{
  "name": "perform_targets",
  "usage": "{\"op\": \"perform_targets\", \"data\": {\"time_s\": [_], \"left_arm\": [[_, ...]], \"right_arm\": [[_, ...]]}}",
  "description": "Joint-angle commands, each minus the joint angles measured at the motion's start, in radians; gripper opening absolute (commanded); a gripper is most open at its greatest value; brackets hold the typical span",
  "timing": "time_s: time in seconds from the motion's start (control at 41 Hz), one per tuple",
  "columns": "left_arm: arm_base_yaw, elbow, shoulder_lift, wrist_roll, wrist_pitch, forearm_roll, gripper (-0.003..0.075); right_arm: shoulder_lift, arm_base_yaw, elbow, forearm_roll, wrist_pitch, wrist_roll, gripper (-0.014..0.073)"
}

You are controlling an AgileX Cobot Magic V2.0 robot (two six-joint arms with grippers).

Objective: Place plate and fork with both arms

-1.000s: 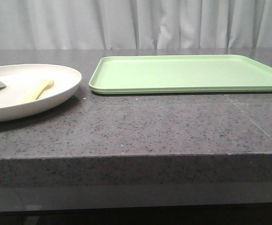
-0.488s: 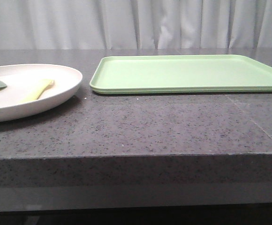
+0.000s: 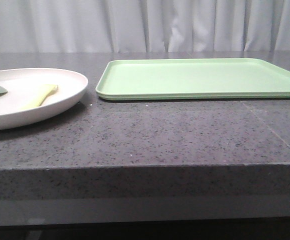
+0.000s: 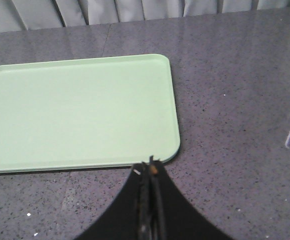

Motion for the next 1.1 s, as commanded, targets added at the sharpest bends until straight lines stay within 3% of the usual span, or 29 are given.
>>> {"op": "perform_targets", "data": {"time_s": [0.0, 0.073, 0.146, 0.317, 0.366, 0.463, 0.707, 0.829, 1.073], "left_arm": [[0.003, -0.038, 0.016, 0.002, -0.091, -0.005, -0.0014], [0.003, -0.038, 0.016, 0.002, -0.095, -0.005, 0.0035], [0.003, -0.038, 0.016, 0.002, -0.095, -0.005, 0.0161], [0.003, -0.029, 0.016, 0.002, -0.106, -0.005, 0.0545], [0.003, -0.026, 0.016, 0.002, -0.108, -0.005, 0.0583], [0.003, -0.026, 0.016, 0.002, -0.106, -0.005, 0.0587], [0.003, -0.061, 0.069, -0.005, -0.065, -0.053, 0.0586], [0.003, -0.147, 0.185, -0.005, 0.058, -0.053, 0.0586], [0.003, -0.393, 0.470, -0.005, 0.434, -0.065, 0.0586]], "right_arm": [[0.003, -0.004, -0.037, -0.055, -0.097, 0.001, -0.0052], [0.003, -0.004, -0.037, -0.079, -0.098, 0.001, -0.0013], [0.003, -0.004, -0.037, -0.083, -0.098, 0.001, 0.0067], [0.003, -0.004, -0.037, -0.083, -0.098, 0.001, 0.0444], [0.003, -0.004, -0.037, -0.083, -0.098, 0.001, 0.0559], [0.003, -0.004, -0.037, -0.083, -0.098, 0.001, 0.0661], [0.003, -0.001, -0.037, -0.083, -0.098, 0.001, 0.0654], [0.003, -0.001, -0.037, -0.083, -0.100, 0.001, 0.0654], [0.003, -0.001, -0.037, -0.083, -0.099, 0.001, 0.0654]]}}
